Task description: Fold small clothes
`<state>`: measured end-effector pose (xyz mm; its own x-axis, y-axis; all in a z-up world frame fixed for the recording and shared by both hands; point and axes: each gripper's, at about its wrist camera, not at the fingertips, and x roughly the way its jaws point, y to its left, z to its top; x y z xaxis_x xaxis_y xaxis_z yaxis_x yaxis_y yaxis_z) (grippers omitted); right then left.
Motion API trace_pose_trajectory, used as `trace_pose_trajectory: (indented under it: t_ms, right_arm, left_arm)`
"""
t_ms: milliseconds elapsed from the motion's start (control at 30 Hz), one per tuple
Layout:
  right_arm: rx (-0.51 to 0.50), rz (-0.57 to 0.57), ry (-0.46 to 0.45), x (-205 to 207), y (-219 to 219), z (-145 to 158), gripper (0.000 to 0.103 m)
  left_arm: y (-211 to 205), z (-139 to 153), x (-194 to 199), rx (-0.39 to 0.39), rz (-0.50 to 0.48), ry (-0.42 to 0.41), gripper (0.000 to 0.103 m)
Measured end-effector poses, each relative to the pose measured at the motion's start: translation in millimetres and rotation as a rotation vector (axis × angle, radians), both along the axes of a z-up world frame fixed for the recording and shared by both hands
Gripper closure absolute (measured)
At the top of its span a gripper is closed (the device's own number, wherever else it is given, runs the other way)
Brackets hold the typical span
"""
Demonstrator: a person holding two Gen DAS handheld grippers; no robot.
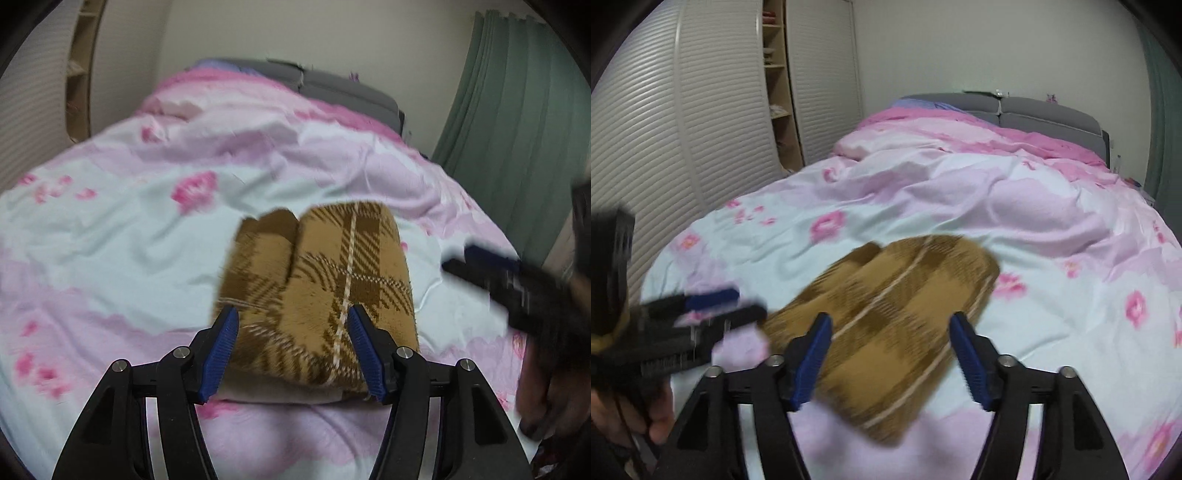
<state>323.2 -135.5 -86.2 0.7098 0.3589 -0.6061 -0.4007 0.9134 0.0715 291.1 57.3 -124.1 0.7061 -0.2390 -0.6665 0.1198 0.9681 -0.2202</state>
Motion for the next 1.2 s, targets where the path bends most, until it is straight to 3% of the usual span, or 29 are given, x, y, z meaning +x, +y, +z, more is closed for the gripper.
trace_pose_trajectory:
  t_ms: [200, 433, 567, 600, 667, 733, 833, 933, 1033, 1133, 1200]
  right_arm:
    - [-0.094, 0.113, 0.041, 88.1, 2.6, 1.3, 0.032]
    - [-0.32, 0.418, 0.082, 151.8, 52.9, -24.3, 0.032]
    - [-0.382, 0.585, 0.235, 175.0, 72.6, -52.2, 0.034]
    - [-0.374, 0.621, 0.295, 180.9, 76.1, -61.7, 0.039]
    - [-0.327, 0.662, 0.348, 183.2, 78.8, -69.4, 0.084]
    - [-0.325, 0.702, 0.33, 173.3, 81.7, -69.1, 0.089]
    - [-0.288, 0.733, 0.255, 157.1, 80.8, -53.6, 0.09]
    - [-0.176, 0.758, 0.138, 141.3, 74.6, -13.9, 0.091]
    - [-0.145, 0.805, 0.062, 127.4, 83.0, 12.0, 0.091]
    - [-0.184, 0.79, 0.062, 132.4, 104.1, 4.2, 0.091]
    - [-0.218, 0.758, 0.126, 145.8, 117.6, -20.9, 0.091]
  left_arm:
    - [-5.6, -19.9, 22.7, -0.006, 0.011, 0.065, 0.043]
    - [-9.7, -44.8, 31.1, 0.004, 0.0, 0.134, 0.044]
    - [-9.9, -58.2, 29.5, -0.014, -0.013, 0.155, 0.044]
    - [-8.6, -60.2, 29.9, -0.021, -0.013, 0.154, 0.044]
    - [-6.4, -61.0, 30.0, -0.035, -0.012, 0.155, 0.047]
    - [-3.4, -60.2, 28.7, -0.061, -0.012, 0.16, 0.062]
    - [0.4, -56.6, 20.6, -0.087, -0.011, 0.154, 0.075]
    - [5.0, -45.9, 4.8, -0.098, 0.016, 0.127, 0.08]
    - [13.3, -31.1, -11.6, -0.09, 0.059, 0.076, 0.081]
    - [18.3, -39.0, -7.3, -0.074, 0.075, 0.098, 0.081]
    - [22.4, -55.1, -0.3, -0.079, 0.08, 0.139, 0.08]
